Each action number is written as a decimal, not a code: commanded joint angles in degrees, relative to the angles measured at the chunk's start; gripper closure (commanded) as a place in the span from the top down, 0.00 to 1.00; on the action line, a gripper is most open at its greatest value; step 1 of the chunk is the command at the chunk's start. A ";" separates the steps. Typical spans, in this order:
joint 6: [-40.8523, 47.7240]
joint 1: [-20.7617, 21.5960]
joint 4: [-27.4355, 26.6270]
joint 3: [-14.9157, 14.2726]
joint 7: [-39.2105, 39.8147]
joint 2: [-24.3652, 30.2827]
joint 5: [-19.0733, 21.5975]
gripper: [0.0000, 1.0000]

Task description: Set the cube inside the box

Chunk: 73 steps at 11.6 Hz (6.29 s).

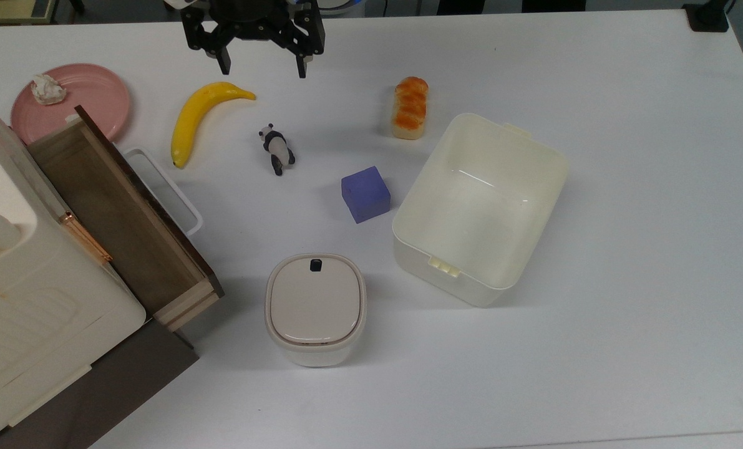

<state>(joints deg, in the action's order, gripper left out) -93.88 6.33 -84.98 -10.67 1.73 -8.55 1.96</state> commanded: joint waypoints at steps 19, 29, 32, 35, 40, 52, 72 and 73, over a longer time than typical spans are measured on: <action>-0.87 6.41 -1.50 -0.50 15.66 -7.61 -3.72 1.00; -20.11 11.07 -14.95 -0.06 24.38 -12.97 -3.63 0.97; -21.61 12.57 -14.95 0.03 23.76 -14.56 -3.20 0.96; -27.12 13.45 -14.69 0.03 20.00 -17.72 -3.10 0.96; -26.98 14.06 -14.25 0.03 20.59 -18.18 -4.25 0.28; -15.20 16.42 3.05 -0.14 12.00 -13.77 2.17 0.36; -5.70 3.80 -0.27 1.78 -10.60 -6.13 -9.08 1.00; -5.88 2.65 -0.36 2.40 -10.60 -6.22 -9.17 1.00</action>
<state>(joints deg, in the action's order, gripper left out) -99.77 11.91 -81.77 -10.45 -6.89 -17.59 -5.57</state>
